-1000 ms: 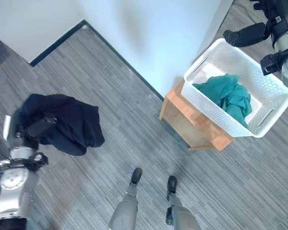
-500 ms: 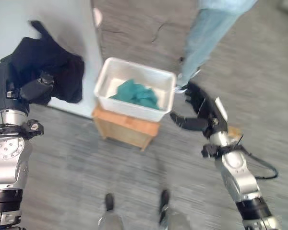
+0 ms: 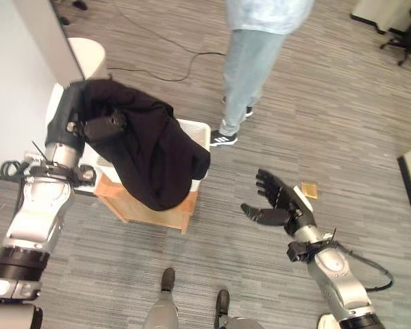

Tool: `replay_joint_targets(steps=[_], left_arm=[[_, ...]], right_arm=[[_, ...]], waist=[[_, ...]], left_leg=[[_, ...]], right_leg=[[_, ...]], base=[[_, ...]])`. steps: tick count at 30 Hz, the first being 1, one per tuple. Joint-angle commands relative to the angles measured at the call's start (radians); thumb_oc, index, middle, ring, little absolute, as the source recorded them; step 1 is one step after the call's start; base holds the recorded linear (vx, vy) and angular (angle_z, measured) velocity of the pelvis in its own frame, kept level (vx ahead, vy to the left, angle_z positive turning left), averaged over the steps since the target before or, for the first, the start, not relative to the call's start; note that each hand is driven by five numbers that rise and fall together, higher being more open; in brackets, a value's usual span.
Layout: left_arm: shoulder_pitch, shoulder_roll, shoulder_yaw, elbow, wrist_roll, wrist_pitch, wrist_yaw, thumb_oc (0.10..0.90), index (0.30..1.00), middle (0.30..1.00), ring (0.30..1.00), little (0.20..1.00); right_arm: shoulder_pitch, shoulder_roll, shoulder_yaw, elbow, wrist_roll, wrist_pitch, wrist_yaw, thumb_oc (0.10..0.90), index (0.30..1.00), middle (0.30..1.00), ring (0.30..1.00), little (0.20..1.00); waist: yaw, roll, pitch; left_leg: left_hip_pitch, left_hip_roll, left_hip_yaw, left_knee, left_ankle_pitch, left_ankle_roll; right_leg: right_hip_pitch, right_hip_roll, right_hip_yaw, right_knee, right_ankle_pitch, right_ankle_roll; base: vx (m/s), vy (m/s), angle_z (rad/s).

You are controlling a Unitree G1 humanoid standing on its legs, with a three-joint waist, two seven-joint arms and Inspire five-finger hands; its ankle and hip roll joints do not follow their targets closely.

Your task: Pick up bed clothes into laundry basket.

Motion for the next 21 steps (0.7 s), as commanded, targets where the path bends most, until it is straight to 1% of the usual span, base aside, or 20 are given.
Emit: replay_joint_targets(steps=[1,2,5,6,7,8,9,10,13,14,15,16,18,21], left_arm=[[-0.256,0.122,-0.063,0.014,0.011,-0.103,0.001,0.400,0.300,0.300,0.300,0.300],[-0.294,0.141,-0.096,0.025,0.004,-0.104,-0.006,0.400,0.300,0.300,0.300,0.300],[-0.356,0.143,-0.159,0.053,-0.035,-0.102,-0.018,0.400,0.300,0.300,0.300,0.300],[-0.357,0.143,-0.160,0.053,-0.035,-0.102,-0.018,0.400,0.300,0.300,0.300,0.300],[-0.368,0.142,-0.186,0.051,-0.026,-0.095,-0.030,0.400,0.300,0.300,0.300,0.300],[-0.390,0.148,-0.214,0.057,-0.015,-0.091,-0.035,0.400,0.300,0.300,0.300,0.300],[-0.430,0.147,-0.270,0.081,-0.003,-0.084,-0.048,0.400,0.300,0.300,0.300,0.300],[-0.437,0.146,-0.277,0.084,-0.004,-0.085,-0.048,0.400,0.300,0.300,0.300,0.300],[-0.508,0.117,-0.343,0.150,0.006,-0.079,-0.044,0.400,0.300,0.300,0.300,0.300],[-0.567,0.105,-0.393,0.205,0.037,-0.074,-0.027,0.400,0.300,0.300,0.300,0.300],[-0.575,0.084,-0.394,0.250,0.011,-0.069,-0.020,0.400,0.300,0.300,0.300,0.300],[-0.596,0.075,-0.411,0.296,0.016,-0.062,-0.022,0.400,0.300,0.300,0.300,0.300],[-0.651,0.078,-0.459,0.343,0.053,-0.060,-0.023,0.400,0.300,0.300,0.300,0.300],[-0.669,0.082,-0.469,0.407,0.047,-0.052,-0.032,0.400,0.300,0.300,0.300,0.300]], right_arm=[[-0.007,-0.008,0.025,-0.071,0.035,-0.068,0.065,0.800,0.900,0.900,0.900,0.900],[-0.009,-0.001,0.036,-0.067,0.031,-0.068,0.069,0.800,0.900,0.900,0.900,0.900],[0.005,0.002,0.059,-0.059,0.005,-0.063,0.081,0.800,0.900,0.900,0.900,0.900],[0.005,0.003,0.059,-0.059,0.005,-0.063,0.081,0.800,0.900,0.900,0.900,0.900],[0.003,-0.002,0.067,-0.054,-0.008,-0.061,0.080,0.800,0.900,0.900,0.900,0.900],[0.006,-0.005,0.072,-0.055,-0.015,-0.057,0.087,0.800,0.900,0.900,0.900,0.900],[0.006,-0.012,0.083,-0.054,-0.025,-0.054,0.096,0.800,0.900,0.900,0.900,0.900],[0.006,-0.010,0.082,-0.054,-0.025,-0.054,0.096,0.800,0.900,0.900,0.900,0.900],[0.008,-0.021,0.095,-0.060,-0.028,-0.057,0.107,0.800,0.900,0.900,0.900,0.900],[0.007,-0.027,0.100,-0.060,-0.029,-0.062,0.103,0.800,0.900,0.900,0.900,0.900],[0.012,-0.026,0.102,-0.060,-0.028,-0.063,0.097,0.800,0.900,0.900,0.900,0.900],[0.014,-0.027,0.106,-0.059,-0.026,-0.064,0.096,0.800,0.900,0.900,0.900,0.900],[0.024,-0.033,0.110,-0.056,-0.029,-0.064,0.100,0.800,0.900,0.900,0.900,0.900],[0.044,-0.044,0.115,-0.050,-0.038,-0.060,0.113,0.800,0.900,0.900,0.900,0.900]], waist=[[0.010,0.027,-0.152],[0.015,0.023,-0.155],[0.017,0.016,-0.164],[0.018,0.015,-0.164],[0.015,0.015,-0.163],[0.017,0.009,-0.164],[0.012,0.005,-0.163],[0.014,0.003,-0.163],[0.005,-0.005,-0.162],[-0.005,-0.010,-0.162],[-0.013,-0.014,-0.160],[-0.021,-0.017,-0.158],[-0.032,-0.026,-0.159],[-0.045,-0.043,-0.158]], left_leg=[[0.072,0.007,0.000,-0.052,-0.082,-0.011],[0.077,0.004,0.005,-0.057,-0.085,-0.007],[0.087,-0.006,0.016,-0.064,-0.096,0.003],[0.087,-0.006,0.016,-0.064,-0.096,0.003],[0.087,-0.010,0.019,-0.064,-0.099,0.006],[0.087,-0.012,0.028,-0.064,-0.103,0.010],[0.085,-0.016,0.031,-0.064,-0.106,0.012],[0.084,-0.016,0.031,-0.064,-0.106,0.012],[0.079,-0.017,0.034,-0.064,-0.108,0.014],[0.072,-0.016,0.035,-0.064,-0.108,0.013],[0.068,-0.015,0.038,-0.064,-0.108,0.012],[0.065,-0.012,0.039,-0.064,-0.108,0.012],[0.059,-0.008,0.044,-0.064,-0.109,0.011],[0.051,-0.003,0.053,-0.064,-0.112,0.009]], right_leg=[[-0.006,-0.014,0.018,0.034,-0.065,0.071],[-0.008,-0.017,0.024,0.035,-0.063,0.075],[-0.013,-0.028,0.034,0.033,-0.052,0.089],[-0.014,-0.028,0.034,0.033,-0.052,0.089],[-0.019,-0.032,0.039,0.033,-0.046,0.095],[-0.026,-0.035,0.045,0.034,-0.039,0.100],[-0.035,-0.040,0.050,0.035,-0.029,0.106],[-0.036,-0.040,0.050,0.034,-0.029,0.107],[-0.045,-0.039,0.053,0.030,-0.020,0.111],[-0.050,-0.037,0.052,0.025,-0.018,0.112],[-0.053,-0.035,0.052,0.024,-0.015,0.113],[-0.058,-0.034,0.052,0.023,-0.012,0.114],[-0.065,-0.030,0.054,0.018,-0.004,0.115],[-0.077,-0.026,0.061,0.010,0.007,0.119]], base=[[0.06,0.155,0.18],[0.05,0.161,0.07],[0.04,0.121,-0.03],[0.00,0.097,-0.14],[-0.01,0.108,-0.21],[-0.02,0.170,-0.29],[-0.02,0.111,-0.22],[-0.02,0.097,-0.22],[-0.01,0.053,-0.18],[-0.02,0.053,-0.08],[-0.03,0.043,-0.04],[0.00,0.000,0.00],[-0.01,0.008,-0.02],[0.00,0.023,-0.17]])
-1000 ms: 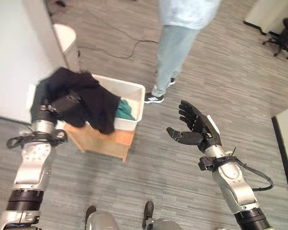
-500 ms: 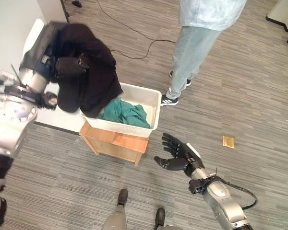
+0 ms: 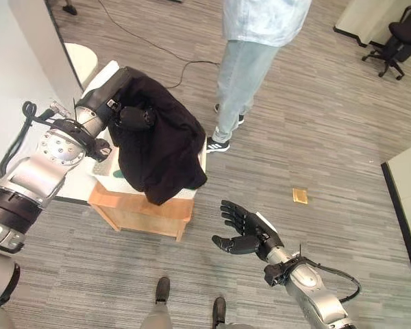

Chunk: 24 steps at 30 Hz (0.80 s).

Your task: Pick up bed clothes into laundry basket.

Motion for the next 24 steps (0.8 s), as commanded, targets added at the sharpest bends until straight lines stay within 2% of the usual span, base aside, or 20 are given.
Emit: replay_joint_targets(steps=[1,7,11,17,24], left_arm=[[-0.244,-0.028,0.069,0.130,-0.008,-0.063,0.053,0.400,0.300,0.300,0.300,0.300],[-0.272,-0.054,0.098,0.263,-0.056,-0.054,0.051,0.400,0.300,0.300,0.300,0.300],[-0.308,-0.047,0.084,0.279,-0.062,-0.055,0.051,0.400,0.300,0.300,0.300,0.300],[-0.370,-0.044,0.033,0.323,-0.043,-0.050,0.043,0.400,0.300,0.300,0.300,0.300],[-0.477,0.001,-0.065,0.307,0.010,-0.050,0.044,0.400,0.300,0.300,0.300,0.300]], right_arm=[[0.009,-0.069,-0.025,-0.065,-0.003,-0.072,0.035,0.800,0.900,0.900,0.900,0.900],[0.010,-0.076,-0.006,-0.052,-0.001,-0.070,0.047,0.800,0.900,0.900,0.900,0.900],[0.001,-0.075,0.001,-0.050,0.004,-0.070,0.048,0.800,0.900,0.900,0.900,0.900],[0.004,-0.079,-0.008,-0.053,-0.003,-0.075,0.045,0.800,0.900,0.900,0.900,0.900],[0.009,-0.080,-0.014,-0.040,-0.004,-0.072,0.054,0.800,0.900,0.900,0.900,0.900]], waist=[[-0.002,0.025,-0.094],[-0.015,0.010,-0.084],[-0.016,0.004,-0.080],[-0.019,0.004,-0.076],[-0.008,0.017,-0.071]], left_leg=[[0.053,-0.006,-0.013,-0.013,-0.115,0.004],[0.037,0.001,-0.003,-0.013,-0.117,0.001],[0.026,0.005,0.000,-0.013,-0.116,0.000],[0.019,0.005,0.000,-0.013,-0.119,0.000],[0.022,0.004,-0.002,-0.013,-0.127,0.004]], right_leg=[[-0.016,-0.016,-0.017,0.008,0.005,0.102],[-0.039,-0.009,-0.010,0.003,0.016,0.104],[-0.051,-0.005,-0.010,0.003,0.017,0.106],[-0.062,-0.005,-0.012,0.003,0.020,0.111],[-0.062,-0.006,-0.022,0.003,0.026,0.119]], base=[[0.01,0.022,-0.07],[0.00,0.024,-0.11],[0.00,0.009,-0.03],[0.00,0.003,-0.01],[0.03,0.011,-0.01]])
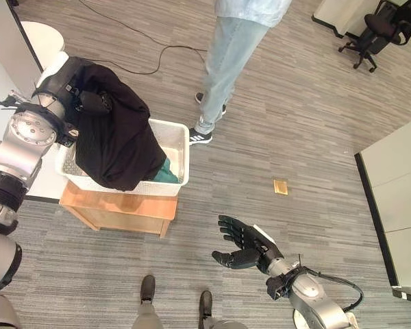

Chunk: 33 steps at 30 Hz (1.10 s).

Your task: Pick up bed clothes into laundry basket.

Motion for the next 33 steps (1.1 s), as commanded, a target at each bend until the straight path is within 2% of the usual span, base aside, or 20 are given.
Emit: replay_joint_targets(steps=[1,14,22,26,29,30,33], left_arm=[[-0.286,-0.001,0.007,0.024,0.011,-0.095,0.045,0.400,0.300,0.300,0.300,0.300],[-0.373,0.003,-0.053,0.015,0.033,-0.101,0.064,0.400,0.300,0.300,0.300,0.300],[-0.370,-0.016,-0.060,0.043,0.049,-0.096,0.061,0.400,0.300,0.300,0.300,0.300],[-0.356,-0.024,-0.052,0.061,0.050,-0.090,0.060,0.400,0.300,0.300,0.300,0.300],[-0.384,-0.035,-0.067,0.120,0.043,-0.085,0.066,0.400,0.300,0.300,0.300,0.300],[-0.387,-0.035,-0.070,0.122,0.042,-0.085,0.065,0.400,0.300,0.300,0.300,0.300],[-0.440,-0.025,-0.117,0.186,0.061,-0.076,0.052,0.400,0.300,0.300,0.300,0.300]], right_arm=[[-0.030,-0.033,-0.051,-0.046,0.004,-0.073,0.025,0.800,0.900,0.900,0.900,0.900],[-0.020,-0.038,-0.052,-0.032,-0.006,-0.067,0.033,0.800,0.900,0.900,0.900,0.900],[-0.010,-0.045,-0.051,-0.034,-0.011,-0.070,0.038,0.800,0.900,0.900,0.900,0.900],[-0.019,-0.050,-0.050,-0.031,-0.012,-0.073,0.030,0.800,0.900,0.900,0.900,0.900],[-0.025,-0.061,-0.048,-0.024,-0.002,-0.081,0.021,0.800,0.900,0.900,0.900,0.900],[-0.026,-0.060,-0.048,-0.023,-0.002,-0.081,0.020,0.800,0.900,0.900,0.900,0.900],[-0.033,-0.068,-0.041,-0.016,-0.005,-0.081,0.012,0.800,0.900,0.900,0.900,0.900]], waist=[[0.017,0.073,-0.030],[0.030,0.104,-0.040],[0.026,0.104,-0.040],[0.015,0.089,-0.026],[-0.011,0.060,0.004],[-0.011,0.059,0.004],[-0.032,0.024,0.032]], left_leg=[[0.083,-0.021,-0.034,-0.001,-0.127,0.010],[0.095,-0.024,-0.036,-0.001,-0.137,0.012],[0.093,-0.020,-0.034,-0.001,-0.137,0.010],[0.072,-0.016,-0.034,-0.001,-0.130,0.009],[0.043,-0.005,-0.039,-0.001,-0.120,0.008],[0.043,-0.004,-0.039,-0.001,-0.120,0.008],[0.022,0.018,-0.025,-0.001,-0.111,0.004]], right_leg=[[0.023,-0.024,-0.027,0.003,0.013,0.120],[0.034,-0.031,-0.044,0.003,0.007,0.125],[0.032,-0.032,-0.052,0.003,-0.001,0.124],[0.015,-0.028,-0.050,0.003,0.002,0.122],[-0.014,-0.016,-0.038,0.003,0.012,0.118],[-0.015,-0.016,-0.038,0.003,0.012,0.118],[-0.050,-0.002,-0.014,0.003,0.033,0.119]], base=[[0.05,0.014,0.00],[0.02,0.009,-0.01],[0.00,0.000,0.00],[-0.04,-0.024,0.00],[-0.06,-0.051,0.01],[-0.06,-0.042,-0.04],[-0.05,-0.028,-0.18]])
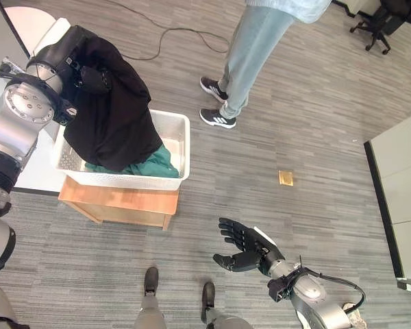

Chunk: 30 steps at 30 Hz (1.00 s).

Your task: Pick up bed clothes into laundry basket.

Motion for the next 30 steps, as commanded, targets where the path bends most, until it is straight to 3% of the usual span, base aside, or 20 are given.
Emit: replay_joint_targets(steps=[1,12,17,18,23,30], left_arm=[[-0.289,-0.019,0.005,0.098,0.030,-0.078,0.049,0.400,0.300,0.300,0.300,0.300],[-0.162,-0.082,0.082,0.150,0.085,-0.064,0.038,0.400,0.300,0.300,0.300,0.300],[-0.107,-0.115,0.095,0.138,0.123,-0.058,0.031,0.400,0.300,0.300,0.300,0.300],[-0.100,-0.126,0.094,0.145,0.131,-0.056,0.029,0.800,0.900,0.900,0.900,0.900],[-0.116,-0.139,0.053,0.127,0.165,-0.058,0.020,0.800,0.900,0.900,0.900,0.900],[-0.088,-0.091,0.026,-0.072,0.164,-0.071,-0.010,0.800,0.900,0.900,0.900,0.900]], right_arm=[[-0.043,-0.051,-0.048,-0.042,0.003,-0.079,-0.004,0.800,0.900,0.900,0.900,0.900],[-0.025,-0.034,-0.051,-0.058,-0.012,-0.102,-0.016,0.800,0.900,0.900,0.900,0.900],[-0.005,-0.038,-0.056,-0.066,-0.025,-0.105,-0.010,0.800,0.900,0.900,0.900,0.900],[-0.003,-0.042,-0.059,-0.067,-0.029,-0.104,-0.008,0.800,0.900,0.900,0.900,0.900],[-0.011,-0.061,-0.062,-0.070,-0.032,-0.109,-0.005,0.800,0.900,0.900,0.900,0.900],[-0.002,-0.066,-0.071,-0.068,-0.031,-0.105,0.003,0.800,0.900,0.900,0.900,0.900]], waist=[[-0.006,0.004,0.020],[-0.031,-0.065,0.087],[-0.032,-0.066,0.089],[-0.032,-0.064,0.089],[-0.027,-0.041,0.090],[0.001,0.001,0.087]], left_leg=[[0.067,-0.001,-0.034,-0.001,-0.112,0.012],[-0.001,0.023,-0.049,-0.001,-0.094,0.003],[-0.001,0.019,-0.055,-0.001,-0.098,0.005],[0.001,0.018,-0.056,-0.001,-0.100,0.006],[0.003,0.011,-0.064,-0.001,-0.102,0.008],[0.018,-0.002,-0.080,-0.001,-0.104,0.011]], right_leg=[[0.007,-0.024,-0.006,0.003,0.000,0.101],[-0.061,-0.002,0.016,0.003,0.002,0.091],[-0.064,0.000,0.017,0.003,-0.003,0.090],[-0.063,-0.001,0.017,0.003,-0.005,0.089],[-0.059,-0.004,0.008,0.003,-0.016,0.086],[-0.040,-0.014,-0.014,0.003,-0.027,0.086]], base=[[-0.02,0.006,-0.24],[-0.04,-0.001,-0.09],[0.00,-0.003,0.01],[-0.01,0.002,0.04],[-0.01,0.002,0.01],[0.01,-0.006,0.04]])
